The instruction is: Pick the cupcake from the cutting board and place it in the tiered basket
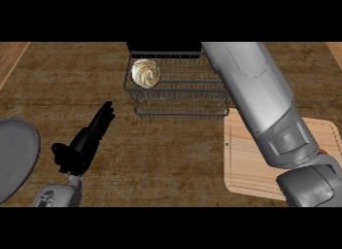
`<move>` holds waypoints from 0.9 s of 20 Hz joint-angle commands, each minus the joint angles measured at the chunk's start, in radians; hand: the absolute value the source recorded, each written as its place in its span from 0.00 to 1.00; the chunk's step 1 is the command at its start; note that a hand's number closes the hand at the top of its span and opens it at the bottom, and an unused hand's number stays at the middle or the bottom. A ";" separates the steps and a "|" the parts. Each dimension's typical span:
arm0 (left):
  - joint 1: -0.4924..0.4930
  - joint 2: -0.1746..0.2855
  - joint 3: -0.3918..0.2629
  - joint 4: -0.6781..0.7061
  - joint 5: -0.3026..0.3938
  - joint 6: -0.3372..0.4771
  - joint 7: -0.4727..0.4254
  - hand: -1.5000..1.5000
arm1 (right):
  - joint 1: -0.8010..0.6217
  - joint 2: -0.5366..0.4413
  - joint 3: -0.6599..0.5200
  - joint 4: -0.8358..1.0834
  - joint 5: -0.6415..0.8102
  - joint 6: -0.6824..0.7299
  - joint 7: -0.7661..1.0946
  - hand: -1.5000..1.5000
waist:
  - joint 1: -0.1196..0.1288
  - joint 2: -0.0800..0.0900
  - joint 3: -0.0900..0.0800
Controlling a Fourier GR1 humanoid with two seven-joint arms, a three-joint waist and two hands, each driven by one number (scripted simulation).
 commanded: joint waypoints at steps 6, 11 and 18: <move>0.007 0.020 0.022 0.001 0.000 -0.007 -0.011 0.50 | 0.078 -0.186 -0.026 -0.093 0.139 -0.283 -0.057 0.00 | -0.024 -0.002 0.001; 0.054 0.004 0.003 -0.044 -0.005 0.003 0.011 0.50 | 0.209 -0.324 -0.136 -0.256 0.036 -0.220 -0.121 0.00 | -0.037 -0.008 0.002; 0.017 -0.014 0.011 0.007 -0.017 0.017 0.003 0.50 | 0.437 -0.549 -0.306 -0.362 -0.151 0.044 -0.214 0.00 | -0.041 -0.004 0.002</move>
